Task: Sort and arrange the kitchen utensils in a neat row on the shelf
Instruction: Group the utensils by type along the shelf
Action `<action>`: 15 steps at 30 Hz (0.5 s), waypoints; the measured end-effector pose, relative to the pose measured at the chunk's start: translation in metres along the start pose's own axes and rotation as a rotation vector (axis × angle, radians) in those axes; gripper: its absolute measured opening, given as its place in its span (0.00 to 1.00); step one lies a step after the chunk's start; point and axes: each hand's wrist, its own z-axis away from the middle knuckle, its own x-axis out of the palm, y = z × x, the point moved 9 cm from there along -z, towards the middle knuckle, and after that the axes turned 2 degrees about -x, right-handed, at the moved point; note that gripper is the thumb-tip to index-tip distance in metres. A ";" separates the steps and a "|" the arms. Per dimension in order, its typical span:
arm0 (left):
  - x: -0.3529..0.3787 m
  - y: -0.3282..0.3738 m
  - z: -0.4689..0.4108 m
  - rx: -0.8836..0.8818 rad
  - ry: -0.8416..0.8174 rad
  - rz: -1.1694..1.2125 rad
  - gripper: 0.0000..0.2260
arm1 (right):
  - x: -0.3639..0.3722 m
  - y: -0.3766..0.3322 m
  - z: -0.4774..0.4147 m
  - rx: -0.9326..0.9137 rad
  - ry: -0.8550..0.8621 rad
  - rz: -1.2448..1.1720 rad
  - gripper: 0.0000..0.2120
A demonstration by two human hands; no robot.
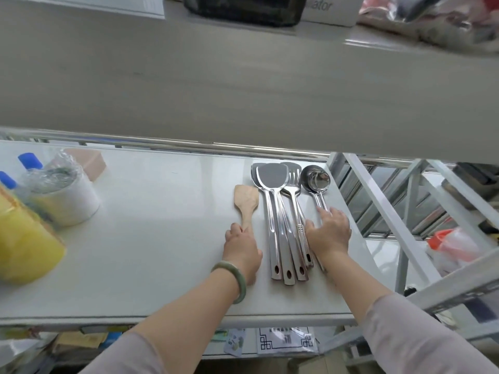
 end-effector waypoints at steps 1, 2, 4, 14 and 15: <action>0.003 0.004 0.000 0.009 -0.013 -0.012 0.24 | -0.002 0.011 -0.002 0.030 -0.026 0.007 0.26; 0.007 0.007 0.001 0.015 -0.024 -0.016 0.25 | -0.001 0.023 -0.003 0.054 -0.068 0.017 0.28; 0.013 0.012 0.002 0.012 -0.031 0.006 0.24 | 0.006 0.040 -0.004 0.070 -0.175 0.019 0.30; 0.037 0.052 0.000 0.092 -0.060 0.096 0.29 | 0.030 0.036 0.004 -0.086 -0.331 -0.075 0.28; 0.041 0.053 -0.002 0.093 -0.062 0.040 0.30 | 0.032 0.037 0.004 -0.095 -0.338 -0.076 0.28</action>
